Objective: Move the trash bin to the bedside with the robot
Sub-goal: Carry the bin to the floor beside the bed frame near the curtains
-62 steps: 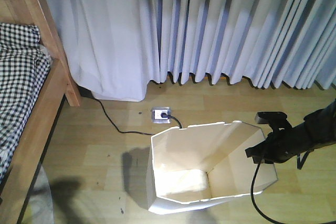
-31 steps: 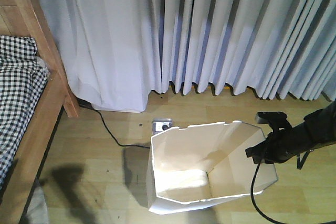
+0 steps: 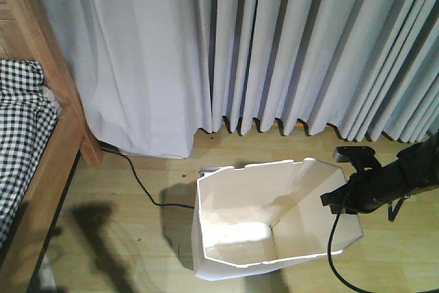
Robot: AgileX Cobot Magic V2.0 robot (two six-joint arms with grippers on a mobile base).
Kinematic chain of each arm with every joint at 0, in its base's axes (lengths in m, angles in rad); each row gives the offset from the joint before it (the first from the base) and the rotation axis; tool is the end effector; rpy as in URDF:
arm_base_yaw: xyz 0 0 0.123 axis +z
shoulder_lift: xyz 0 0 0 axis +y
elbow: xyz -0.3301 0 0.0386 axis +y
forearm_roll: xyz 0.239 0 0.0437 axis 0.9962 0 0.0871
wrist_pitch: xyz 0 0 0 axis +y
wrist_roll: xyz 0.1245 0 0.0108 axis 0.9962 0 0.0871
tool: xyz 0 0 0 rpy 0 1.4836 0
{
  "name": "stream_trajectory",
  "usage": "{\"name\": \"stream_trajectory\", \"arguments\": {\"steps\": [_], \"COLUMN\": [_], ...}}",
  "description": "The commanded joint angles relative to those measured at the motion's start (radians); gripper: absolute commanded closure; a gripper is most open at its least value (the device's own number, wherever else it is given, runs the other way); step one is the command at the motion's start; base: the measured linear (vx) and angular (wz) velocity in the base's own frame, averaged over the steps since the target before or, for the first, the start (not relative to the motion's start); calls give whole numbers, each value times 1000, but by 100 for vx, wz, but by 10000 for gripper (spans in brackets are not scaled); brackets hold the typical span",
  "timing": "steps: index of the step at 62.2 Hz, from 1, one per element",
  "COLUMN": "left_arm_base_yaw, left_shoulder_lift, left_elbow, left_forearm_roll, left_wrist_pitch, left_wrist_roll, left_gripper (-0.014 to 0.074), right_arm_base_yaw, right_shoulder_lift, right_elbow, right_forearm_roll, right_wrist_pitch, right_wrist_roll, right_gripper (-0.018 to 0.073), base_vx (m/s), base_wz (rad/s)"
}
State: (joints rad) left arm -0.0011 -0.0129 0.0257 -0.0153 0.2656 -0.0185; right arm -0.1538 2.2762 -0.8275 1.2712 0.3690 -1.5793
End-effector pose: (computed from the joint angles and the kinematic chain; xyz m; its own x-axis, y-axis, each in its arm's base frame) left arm 0.0316 -0.0005 0.1741 -0.1901 -0.0330 -0.9812 -0.0013 0.9994 -0.0334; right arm 0.3298 -0.0075 0.0006 -0.9670 -0.1564 -0.2010 -0.2119 0.9321 0.2939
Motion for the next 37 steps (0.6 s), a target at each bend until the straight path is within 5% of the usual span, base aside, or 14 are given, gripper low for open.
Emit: {"name": "stream_trajectory", "arguments": {"steps": [1, 37], "left_arm_base_yaw": [-2, -2], "left_shoulder_lift": [-14, -14], "left_elbow": [19, 19], "left_forearm_roll": [-3, -3], "left_wrist_pitch": [-69, -69], "left_wrist_roll": [-4, -4], "left_gripper": [603, 603], "right_arm_base_yaw": [-5, -5], "right_shoulder_lift": [-72, -72], "right_elbow": [-12, -12], "right_forearm_roll": [39, 39], "right_wrist_pitch": [171, 171], "right_wrist_roll": [10, 10], "right_gripper": [565, 565], "base_vx": [10, 8], "base_wz": [0, 0]}}
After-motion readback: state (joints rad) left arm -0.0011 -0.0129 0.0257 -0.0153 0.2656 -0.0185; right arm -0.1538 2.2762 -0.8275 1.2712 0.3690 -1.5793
